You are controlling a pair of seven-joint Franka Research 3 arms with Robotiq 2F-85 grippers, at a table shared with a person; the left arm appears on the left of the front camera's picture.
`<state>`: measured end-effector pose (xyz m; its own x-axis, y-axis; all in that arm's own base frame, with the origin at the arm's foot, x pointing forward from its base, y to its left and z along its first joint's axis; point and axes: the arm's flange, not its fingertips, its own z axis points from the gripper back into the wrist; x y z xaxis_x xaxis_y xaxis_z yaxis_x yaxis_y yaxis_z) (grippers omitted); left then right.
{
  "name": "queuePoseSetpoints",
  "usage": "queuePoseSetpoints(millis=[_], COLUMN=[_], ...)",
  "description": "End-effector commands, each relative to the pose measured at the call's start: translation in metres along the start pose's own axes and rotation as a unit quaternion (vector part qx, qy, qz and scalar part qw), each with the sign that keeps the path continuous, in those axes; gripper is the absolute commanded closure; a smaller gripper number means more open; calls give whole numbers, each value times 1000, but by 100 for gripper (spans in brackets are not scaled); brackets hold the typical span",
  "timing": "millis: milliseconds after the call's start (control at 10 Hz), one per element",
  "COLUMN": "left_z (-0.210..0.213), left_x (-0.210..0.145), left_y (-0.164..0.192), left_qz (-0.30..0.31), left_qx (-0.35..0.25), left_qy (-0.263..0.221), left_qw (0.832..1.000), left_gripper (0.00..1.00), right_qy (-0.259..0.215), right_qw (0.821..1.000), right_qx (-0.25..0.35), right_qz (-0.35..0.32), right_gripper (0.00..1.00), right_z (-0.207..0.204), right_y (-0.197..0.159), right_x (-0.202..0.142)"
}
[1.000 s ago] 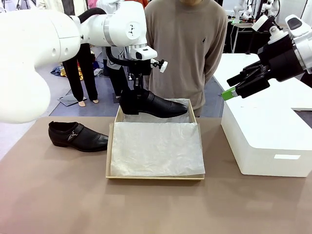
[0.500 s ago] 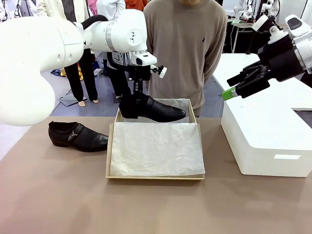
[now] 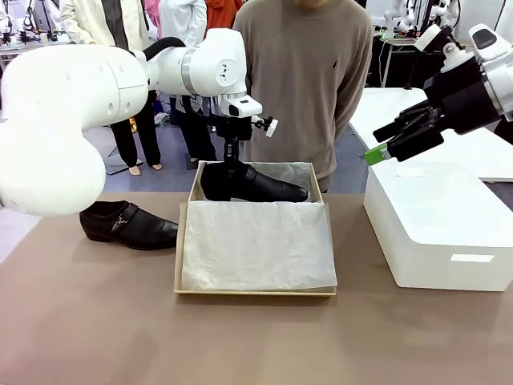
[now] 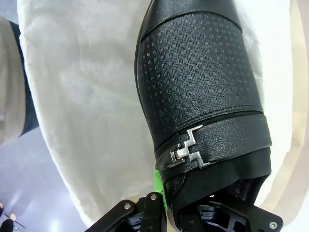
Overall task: Pack the shoes into the box.
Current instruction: Place one shoe of the Shoes into the Shoes Box.
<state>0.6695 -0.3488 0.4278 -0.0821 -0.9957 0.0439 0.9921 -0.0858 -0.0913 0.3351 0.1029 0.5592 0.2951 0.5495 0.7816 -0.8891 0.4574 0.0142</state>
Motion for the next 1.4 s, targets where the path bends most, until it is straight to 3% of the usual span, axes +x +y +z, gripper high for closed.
queuePoseSetpoints(millis=[0,1000,1100,1300], left_z=[9,-5,-5,-4], left_x=[7,3,3,2], left_y=[16,18,19,18], left_qz=[-2,36,45,51], left_qx=[-3,-4,-5,-13], left_qy=[15,33,32,26], left_qw=[1000,999,998,998], left_gripper=[100,100,91,53], right_qy=[-13,-13,-13,-13], right_qw=[1000,1000,1000,1000], right_qx=[9,9,9,9], right_qz=[11,11,11,11], right_gripper=[0,0,0,0], right_z=[-2,-2,-2,-2], right_y=[-3,-3,-3,-3], right_x=[0,0,0,0])
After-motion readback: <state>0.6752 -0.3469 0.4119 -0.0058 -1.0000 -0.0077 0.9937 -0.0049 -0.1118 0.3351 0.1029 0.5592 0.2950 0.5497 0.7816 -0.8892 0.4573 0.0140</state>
